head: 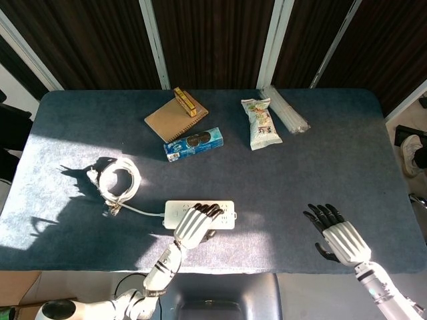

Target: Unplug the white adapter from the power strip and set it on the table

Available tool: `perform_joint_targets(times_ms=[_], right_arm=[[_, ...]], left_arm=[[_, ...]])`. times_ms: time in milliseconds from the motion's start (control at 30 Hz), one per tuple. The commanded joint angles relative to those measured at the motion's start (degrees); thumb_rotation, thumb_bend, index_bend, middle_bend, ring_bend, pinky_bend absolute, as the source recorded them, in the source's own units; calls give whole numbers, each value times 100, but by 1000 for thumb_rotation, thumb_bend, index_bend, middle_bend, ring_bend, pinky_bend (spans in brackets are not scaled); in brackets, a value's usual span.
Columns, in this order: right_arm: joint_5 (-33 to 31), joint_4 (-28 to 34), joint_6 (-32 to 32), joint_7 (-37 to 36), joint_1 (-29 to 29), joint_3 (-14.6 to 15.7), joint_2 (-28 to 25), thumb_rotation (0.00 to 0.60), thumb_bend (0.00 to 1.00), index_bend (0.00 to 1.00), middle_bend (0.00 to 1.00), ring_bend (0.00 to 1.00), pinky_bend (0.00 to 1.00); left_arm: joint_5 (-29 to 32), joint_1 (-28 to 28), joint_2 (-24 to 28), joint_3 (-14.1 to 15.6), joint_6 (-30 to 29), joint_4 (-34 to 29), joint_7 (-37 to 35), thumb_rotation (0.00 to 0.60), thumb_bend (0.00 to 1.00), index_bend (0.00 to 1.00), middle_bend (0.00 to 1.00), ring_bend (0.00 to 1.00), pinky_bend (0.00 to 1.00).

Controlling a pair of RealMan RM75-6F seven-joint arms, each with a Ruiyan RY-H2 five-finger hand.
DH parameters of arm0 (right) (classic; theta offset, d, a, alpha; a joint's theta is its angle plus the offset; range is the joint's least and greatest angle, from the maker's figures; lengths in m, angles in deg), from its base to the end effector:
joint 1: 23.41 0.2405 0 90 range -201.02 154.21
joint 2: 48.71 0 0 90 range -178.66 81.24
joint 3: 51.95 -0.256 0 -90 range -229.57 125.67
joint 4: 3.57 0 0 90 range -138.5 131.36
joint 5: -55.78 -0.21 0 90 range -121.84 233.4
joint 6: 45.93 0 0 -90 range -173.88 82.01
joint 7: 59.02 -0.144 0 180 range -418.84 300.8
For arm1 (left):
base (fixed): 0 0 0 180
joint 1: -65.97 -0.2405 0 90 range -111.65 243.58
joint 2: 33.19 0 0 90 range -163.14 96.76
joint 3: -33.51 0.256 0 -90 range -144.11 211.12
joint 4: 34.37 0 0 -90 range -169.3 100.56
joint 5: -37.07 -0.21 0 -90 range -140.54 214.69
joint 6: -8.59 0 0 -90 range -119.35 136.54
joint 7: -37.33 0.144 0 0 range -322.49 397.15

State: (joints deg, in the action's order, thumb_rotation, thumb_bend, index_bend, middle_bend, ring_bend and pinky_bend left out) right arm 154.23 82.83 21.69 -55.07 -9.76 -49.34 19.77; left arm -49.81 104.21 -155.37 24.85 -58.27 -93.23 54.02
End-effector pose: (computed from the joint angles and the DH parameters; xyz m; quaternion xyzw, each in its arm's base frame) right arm -0.2973 -0.1952 0.0810 0.7742 -0.3479 0.2989 0.4362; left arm -0.0796 0.2722 -0.1435 -0.7401 -0.2985 -0.4821 0.3615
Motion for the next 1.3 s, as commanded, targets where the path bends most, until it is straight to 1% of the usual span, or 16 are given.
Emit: perform_joint_targets(times_ms=[33, 133, 333, 567, 733, 867, 1133, 1300], right_arm=[[356, -338, -212, -310, 375, 60, 430, 600, 721, 28, 65, 0, 0], [534, -568, -237, -566, 600, 61, 750, 600, 817, 45, 83, 0, 0], [546, -924, -595, -848, 1006, 72, 1311, 600, 874, 62, 105, 0, 0], [401, -1130, -904, -823, 1343, 8, 1971, 600, 980, 87, 124, 0, 0], [409, -1260, -906, -835, 1507, 23, 2333, 600, 995, 91, 125, 0, 0], [321, -1293, -885, -846, 1554, 27, 2470, 600, 995, 91, 125, 0, 0], [-25, -1243, -1293, -523, 1677, 83, 2542, 600, 995, 92, 128, 0, 0], [-195, -1128, -1382, -341, 1702, 101, 2517, 600, 994, 92, 128, 0, 0]], left_arm=[[4, 12, -43, -1, -30, 43, 17, 600, 374, 321, 398, 372, 478], [33, 12, -80, -14, -49, 61, 21, 600, 373, 321, 397, 372, 476], [20, 17, -133, -5, -130, 64, 16, 600, 374, 320, 394, 372, 472], [63, 42, -157, -7, -94, 9, 133, 600, 373, 318, 394, 371, 470], [56, 50, -139, -4, -122, -55, 171, 600, 372, 316, 393, 370, 466], [66, 43, -88, -16, -147, -121, 203, 600, 373, 317, 393, 370, 466], [56, 29, -18, 23, -171, -241, 242, 600, 374, 329, 410, 370, 470], [73, 0, 45, 44, -176, -345, 260, 600, 372, 348, 430, 381, 487]])
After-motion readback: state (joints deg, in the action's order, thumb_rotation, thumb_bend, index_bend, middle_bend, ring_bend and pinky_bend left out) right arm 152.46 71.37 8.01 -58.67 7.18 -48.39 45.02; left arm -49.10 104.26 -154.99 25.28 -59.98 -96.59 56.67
